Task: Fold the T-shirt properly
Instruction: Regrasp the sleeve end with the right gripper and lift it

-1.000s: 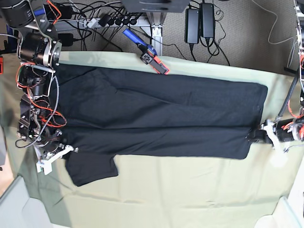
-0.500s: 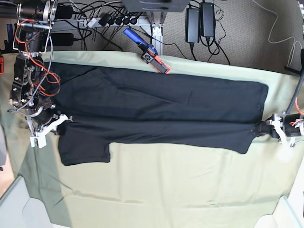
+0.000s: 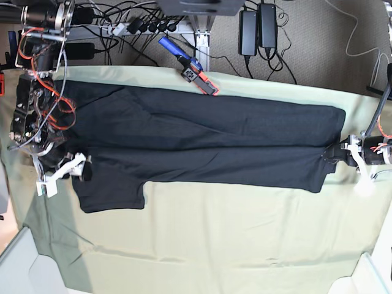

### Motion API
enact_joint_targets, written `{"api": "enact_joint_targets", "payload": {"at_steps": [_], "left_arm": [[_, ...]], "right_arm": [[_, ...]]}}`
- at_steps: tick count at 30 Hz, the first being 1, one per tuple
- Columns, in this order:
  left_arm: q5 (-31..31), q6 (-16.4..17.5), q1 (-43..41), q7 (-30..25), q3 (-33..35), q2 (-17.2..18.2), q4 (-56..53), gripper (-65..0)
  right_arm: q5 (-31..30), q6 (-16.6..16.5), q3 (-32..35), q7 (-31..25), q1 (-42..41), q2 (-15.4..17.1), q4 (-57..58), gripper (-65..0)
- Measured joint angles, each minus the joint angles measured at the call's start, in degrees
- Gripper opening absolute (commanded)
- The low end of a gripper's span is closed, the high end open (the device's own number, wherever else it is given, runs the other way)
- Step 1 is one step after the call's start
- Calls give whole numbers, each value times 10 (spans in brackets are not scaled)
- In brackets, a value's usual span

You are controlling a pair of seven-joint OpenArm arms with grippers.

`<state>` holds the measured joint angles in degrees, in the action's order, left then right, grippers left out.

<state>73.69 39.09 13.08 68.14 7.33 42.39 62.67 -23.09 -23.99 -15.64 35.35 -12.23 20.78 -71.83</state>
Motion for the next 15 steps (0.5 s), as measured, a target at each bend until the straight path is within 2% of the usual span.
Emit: {"api": "enact_joint_targets", "payload": {"at_steps": [7, 15], "left_arm": [[-2, 0, 0, 0, 0, 0, 2, -650], [-2, 0, 0, 0, 0, 0, 23, -650]], "right_arm": [[32, 0, -23, -3, -65, 0, 28, -241], [49, 0, -24, -49, -158, 0, 216, -242]]}}
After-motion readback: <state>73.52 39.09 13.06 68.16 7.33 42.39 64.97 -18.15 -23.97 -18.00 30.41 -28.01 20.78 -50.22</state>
